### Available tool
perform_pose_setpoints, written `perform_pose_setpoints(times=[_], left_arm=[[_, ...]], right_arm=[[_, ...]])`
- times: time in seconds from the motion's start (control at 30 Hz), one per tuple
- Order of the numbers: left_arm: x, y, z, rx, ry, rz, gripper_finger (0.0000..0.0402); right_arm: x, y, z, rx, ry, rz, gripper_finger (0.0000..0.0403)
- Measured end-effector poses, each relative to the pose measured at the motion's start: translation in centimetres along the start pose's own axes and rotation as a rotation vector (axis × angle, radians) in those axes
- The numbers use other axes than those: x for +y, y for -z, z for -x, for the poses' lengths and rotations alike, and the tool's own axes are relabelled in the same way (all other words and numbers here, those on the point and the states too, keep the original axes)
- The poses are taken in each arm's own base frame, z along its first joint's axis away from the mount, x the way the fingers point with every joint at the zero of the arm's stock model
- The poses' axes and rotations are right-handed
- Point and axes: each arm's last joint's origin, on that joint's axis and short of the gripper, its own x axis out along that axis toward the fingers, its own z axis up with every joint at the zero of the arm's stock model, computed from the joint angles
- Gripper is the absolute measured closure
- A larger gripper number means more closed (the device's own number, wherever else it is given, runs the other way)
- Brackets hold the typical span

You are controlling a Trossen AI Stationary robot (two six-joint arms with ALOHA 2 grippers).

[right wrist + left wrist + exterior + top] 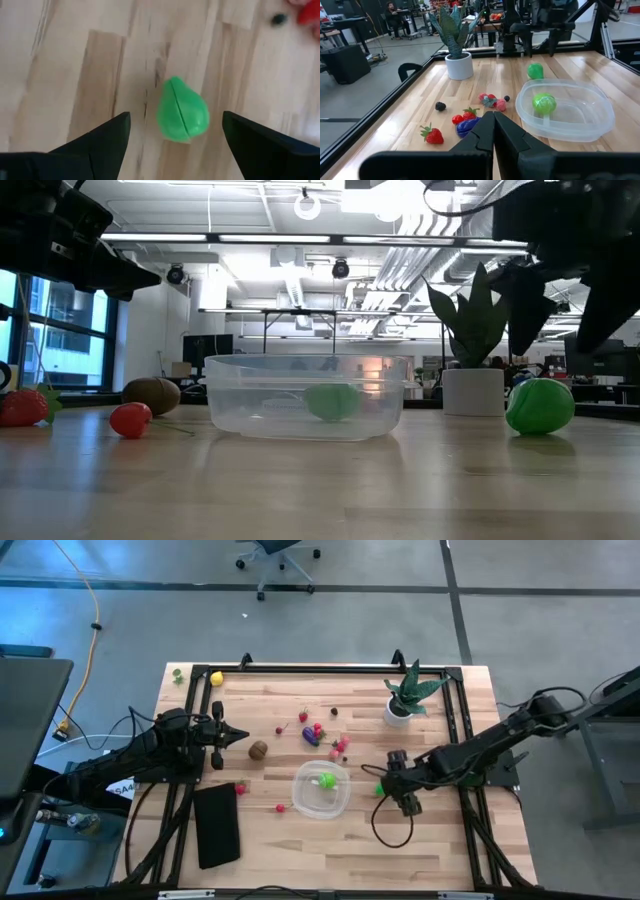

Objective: Pick and placing Produce into tupperware
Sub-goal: Put the green pear into the transparent container

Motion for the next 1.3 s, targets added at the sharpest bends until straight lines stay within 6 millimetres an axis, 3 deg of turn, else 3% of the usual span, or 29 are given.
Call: perform_pose_setpoints(times=[0.2, 0.4, 0.83, 1.3], left_arm=[[0.0, 0.0, 0.0, 0.0, 0.0, 0.0, 0.0401], [0.0, 0.0, 0.0, 0.001, 0.0, 0.0, 0.0401], [0.0, 0.0, 0.0, 0.0, 0.0, 0.0, 0.0401], [0.0, 0.0, 0.0, 0.0, 0.0, 0.0, 0.0401]], right_arm=[[-0.7, 0.0, -0.6, 0.031, 0.011, 0.081, 0.0096], [-1.5, 0.0, -2.7, 0.119, -0.021, 0.107, 0.0096], [-1.4, -0.2, -5.4, 0.168, -0.063, 0.141, 0.0096], [-1.3, -0.5, -6.1, 0.159, -0.067, 0.139, 0.0111]])
